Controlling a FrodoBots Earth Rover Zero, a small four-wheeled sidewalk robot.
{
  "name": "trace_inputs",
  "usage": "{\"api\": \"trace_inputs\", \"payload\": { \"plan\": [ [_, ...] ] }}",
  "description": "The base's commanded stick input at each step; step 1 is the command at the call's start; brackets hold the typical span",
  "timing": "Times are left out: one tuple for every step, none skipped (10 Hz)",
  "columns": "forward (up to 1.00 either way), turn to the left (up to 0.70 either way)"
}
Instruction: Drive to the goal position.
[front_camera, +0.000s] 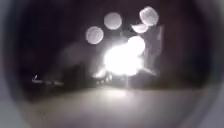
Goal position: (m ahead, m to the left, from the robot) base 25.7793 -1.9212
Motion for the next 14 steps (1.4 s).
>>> {"api": "trace_inputs", "payload": {
  "plan": [
    [1.0,0.0],
    [1.0,0.0],
    [1.0,0.0],
    [1.0,0.0],
    [1.0,0.0],
    [1.0,0.0],
    [0.0,0.0],
    [0.0,0.0],
    [0.0,0.0],
    [0.0,0.0],
    [0.0,0.0],
    [0.0,0.0],
    [0.0,0.0],
    [0.0,0.0]
  ]
}}
